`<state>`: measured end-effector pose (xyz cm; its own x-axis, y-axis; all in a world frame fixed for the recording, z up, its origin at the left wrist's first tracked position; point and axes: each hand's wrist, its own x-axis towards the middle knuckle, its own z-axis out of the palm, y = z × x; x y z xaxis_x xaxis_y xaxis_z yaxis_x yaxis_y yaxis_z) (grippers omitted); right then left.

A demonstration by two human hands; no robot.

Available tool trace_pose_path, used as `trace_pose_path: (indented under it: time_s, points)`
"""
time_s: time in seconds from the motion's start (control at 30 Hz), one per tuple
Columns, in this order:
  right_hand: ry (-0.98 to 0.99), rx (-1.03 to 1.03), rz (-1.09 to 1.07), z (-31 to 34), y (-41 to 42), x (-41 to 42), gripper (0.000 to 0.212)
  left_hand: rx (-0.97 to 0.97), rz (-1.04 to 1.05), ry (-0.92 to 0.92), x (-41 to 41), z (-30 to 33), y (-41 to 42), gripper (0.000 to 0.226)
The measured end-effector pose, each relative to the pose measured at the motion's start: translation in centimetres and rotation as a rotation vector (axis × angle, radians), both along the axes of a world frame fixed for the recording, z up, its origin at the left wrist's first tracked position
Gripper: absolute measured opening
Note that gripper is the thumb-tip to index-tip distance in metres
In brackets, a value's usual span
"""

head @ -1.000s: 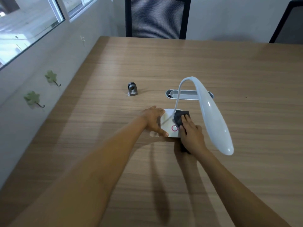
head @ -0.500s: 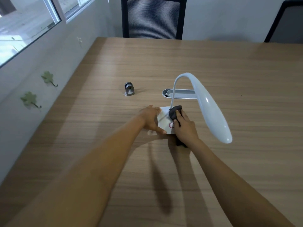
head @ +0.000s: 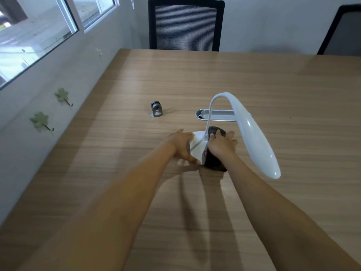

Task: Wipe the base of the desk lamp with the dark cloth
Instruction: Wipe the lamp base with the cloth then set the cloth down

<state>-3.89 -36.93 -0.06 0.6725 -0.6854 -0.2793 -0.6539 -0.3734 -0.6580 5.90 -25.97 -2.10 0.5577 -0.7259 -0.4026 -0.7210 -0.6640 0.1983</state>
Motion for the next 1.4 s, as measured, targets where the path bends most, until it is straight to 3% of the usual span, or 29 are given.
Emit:
trace_pose_path:
  time_s: [0.13,0.3,0.7,0.87,0.97,1.03,1.17,1.4]
  points:
    - [-0.038,-0.123,0.124,-2.1,-0.1,-1.8,0.049,-0.014,0.015,0.006,0.0,0.1,0.0,0.109]
    - [0.034,-0.52,0.317,-6.7,1.3,-6.7,0.061,-0.013,0.01,0.009,-0.2,0.3,0.2,0.113]
    - [0.015,-0.148,0.243,-5.5,-2.8,2.3,0.057,-0.032,0.011,-0.033,0.2,-0.7,-0.2,0.11]
    - [-0.059,-0.321,0.296,-6.6,-0.3,-0.4,0.054,-0.053,0.004,-0.086,0.3,-0.7,-0.1,0.098]
    - [-0.057,-0.406,0.338,-7.7,0.7,-3.3,0.053,-0.005,-0.003,-0.085,0.2,-0.6,0.0,0.111]
    - [-0.042,-0.394,0.335,-7.6,0.2,-3.2,0.053,-0.007,0.018,-0.097,-0.3,-0.5,-0.1,0.109]
    - [0.027,-0.341,0.325,-6.2,-1.5,-0.5,0.053,-0.139,0.127,-0.146,-2.2,-0.8,-0.4,0.083]
    - [0.15,-0.222,0.356,-4.9,-3.7,1.9,0.051,-0.148,0.052,-0.165,-5.6,-1.1,1.7,0.088]
